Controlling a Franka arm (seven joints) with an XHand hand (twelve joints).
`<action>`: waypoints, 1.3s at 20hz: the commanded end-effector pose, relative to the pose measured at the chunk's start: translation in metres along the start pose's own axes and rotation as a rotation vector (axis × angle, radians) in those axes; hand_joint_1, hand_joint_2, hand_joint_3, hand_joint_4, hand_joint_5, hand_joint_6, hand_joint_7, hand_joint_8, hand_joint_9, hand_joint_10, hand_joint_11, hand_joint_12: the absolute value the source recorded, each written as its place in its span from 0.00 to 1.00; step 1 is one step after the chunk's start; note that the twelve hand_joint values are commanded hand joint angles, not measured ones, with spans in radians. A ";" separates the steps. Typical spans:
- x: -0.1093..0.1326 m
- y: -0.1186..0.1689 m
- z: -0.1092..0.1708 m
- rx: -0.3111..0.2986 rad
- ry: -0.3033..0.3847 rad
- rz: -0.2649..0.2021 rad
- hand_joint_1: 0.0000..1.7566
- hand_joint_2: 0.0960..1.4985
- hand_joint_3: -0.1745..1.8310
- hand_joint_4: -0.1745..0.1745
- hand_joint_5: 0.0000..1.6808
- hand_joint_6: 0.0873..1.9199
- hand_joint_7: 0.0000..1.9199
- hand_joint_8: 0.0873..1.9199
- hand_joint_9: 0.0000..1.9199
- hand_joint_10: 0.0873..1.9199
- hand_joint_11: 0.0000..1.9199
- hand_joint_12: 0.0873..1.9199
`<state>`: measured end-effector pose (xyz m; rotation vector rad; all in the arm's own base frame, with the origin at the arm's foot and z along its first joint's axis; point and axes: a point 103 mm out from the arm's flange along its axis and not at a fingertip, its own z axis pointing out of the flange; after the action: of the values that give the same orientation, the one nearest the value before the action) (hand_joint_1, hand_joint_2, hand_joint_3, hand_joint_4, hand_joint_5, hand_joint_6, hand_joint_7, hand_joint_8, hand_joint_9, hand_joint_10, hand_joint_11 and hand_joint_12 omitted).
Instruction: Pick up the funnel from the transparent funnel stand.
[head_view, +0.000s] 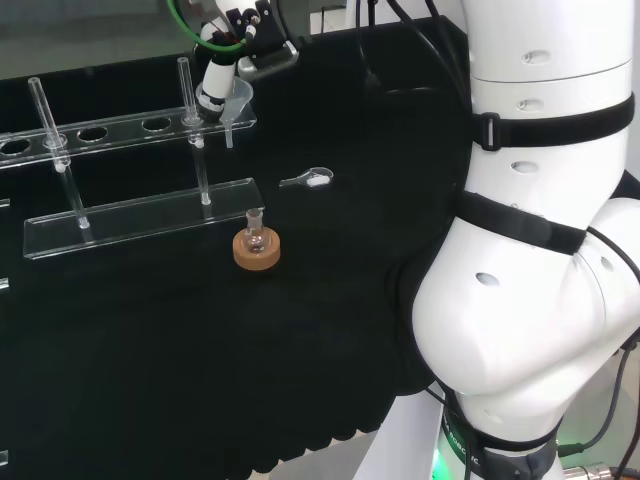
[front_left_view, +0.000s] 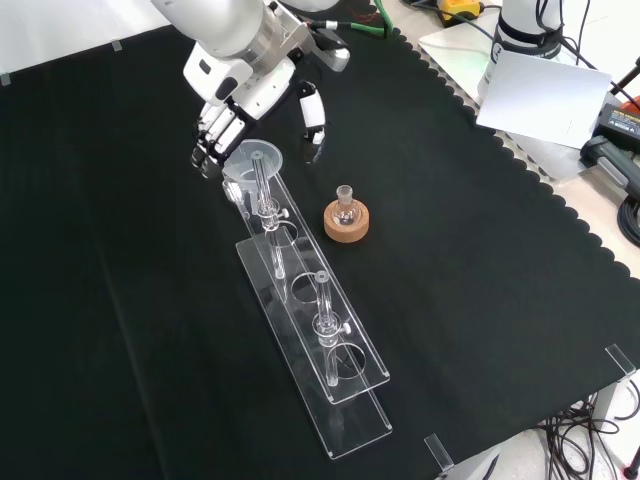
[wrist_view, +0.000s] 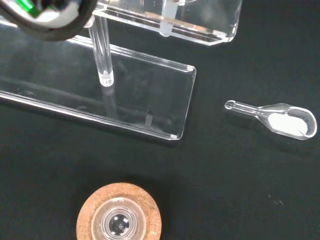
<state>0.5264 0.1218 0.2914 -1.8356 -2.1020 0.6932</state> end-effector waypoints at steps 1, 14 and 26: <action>0.001 0.003 0.004 0.002 -0.027 -0.013 0.45 0.32 0.36 0.69 0.00 0.00 0.00 0.00 0.00 0.37 0.13 0.79; -0.004 0.009 0.006 -0.034 -0.057 -0.009 0.48 0.30 0.42 0.69 0.04 0.00 0.02 0.00 0.00 0.42 0.14 0.79; -0.003 0.023 0.014 -0.038 -0.060 -0.005 0.47 0.29 0.45 0.67 0.10 0.00 0.01 0.18 0.05 0.47 0.19 0.77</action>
<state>0.5362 0.1168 0.2714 -1.8498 -2.1629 0.7205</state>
